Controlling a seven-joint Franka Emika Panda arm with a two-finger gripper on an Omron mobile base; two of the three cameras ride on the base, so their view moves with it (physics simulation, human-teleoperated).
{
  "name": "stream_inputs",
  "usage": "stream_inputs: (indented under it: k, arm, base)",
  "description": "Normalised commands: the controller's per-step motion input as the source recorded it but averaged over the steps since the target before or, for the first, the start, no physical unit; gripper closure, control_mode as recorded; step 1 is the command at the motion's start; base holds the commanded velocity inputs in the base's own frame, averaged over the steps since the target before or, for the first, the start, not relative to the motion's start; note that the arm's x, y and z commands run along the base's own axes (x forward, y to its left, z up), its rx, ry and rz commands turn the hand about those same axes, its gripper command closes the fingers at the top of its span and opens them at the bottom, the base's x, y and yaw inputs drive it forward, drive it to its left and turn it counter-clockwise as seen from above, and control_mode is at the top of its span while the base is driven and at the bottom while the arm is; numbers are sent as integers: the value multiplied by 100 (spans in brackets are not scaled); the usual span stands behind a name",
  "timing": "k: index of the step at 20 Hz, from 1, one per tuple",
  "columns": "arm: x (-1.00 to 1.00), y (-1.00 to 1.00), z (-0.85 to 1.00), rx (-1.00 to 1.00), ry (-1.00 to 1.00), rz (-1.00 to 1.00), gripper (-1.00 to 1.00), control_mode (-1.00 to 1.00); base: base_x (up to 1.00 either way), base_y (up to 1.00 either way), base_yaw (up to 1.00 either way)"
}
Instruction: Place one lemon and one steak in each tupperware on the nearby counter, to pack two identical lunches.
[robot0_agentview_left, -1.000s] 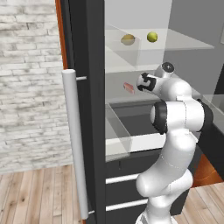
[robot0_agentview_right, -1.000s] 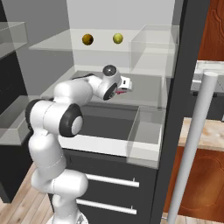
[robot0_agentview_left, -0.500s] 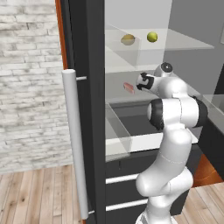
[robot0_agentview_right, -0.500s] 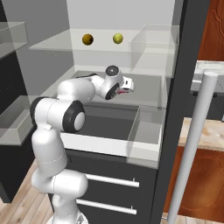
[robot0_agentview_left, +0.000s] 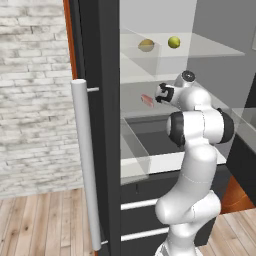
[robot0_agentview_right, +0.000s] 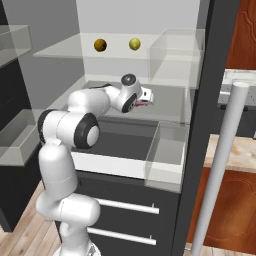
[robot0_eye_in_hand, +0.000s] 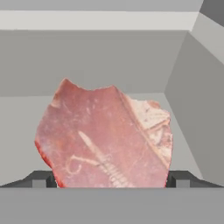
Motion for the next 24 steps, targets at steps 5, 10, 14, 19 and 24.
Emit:
stream_inputs:
  k: [5, 10, 14, 19, 24]
  arm:
    - [6, 0, -17, 0, 1, 0, 100, -100]
    - [-3, 0, -11, 0, -4, 0, 100, -100]
    - [-35, 0, -26, 0, -8, 0, 100, -100]
    - [-98, -2, 2, 0, -3, 4, 100, -100]
    - [-100, -11, 50, 0, -1, 17, 100, -100]
  base:
    - [0, 0, 0]
    - [0, 0, 0]
    - [0, 0, 0]
    - [0, 0, 0]
    - [0, 0, 0]
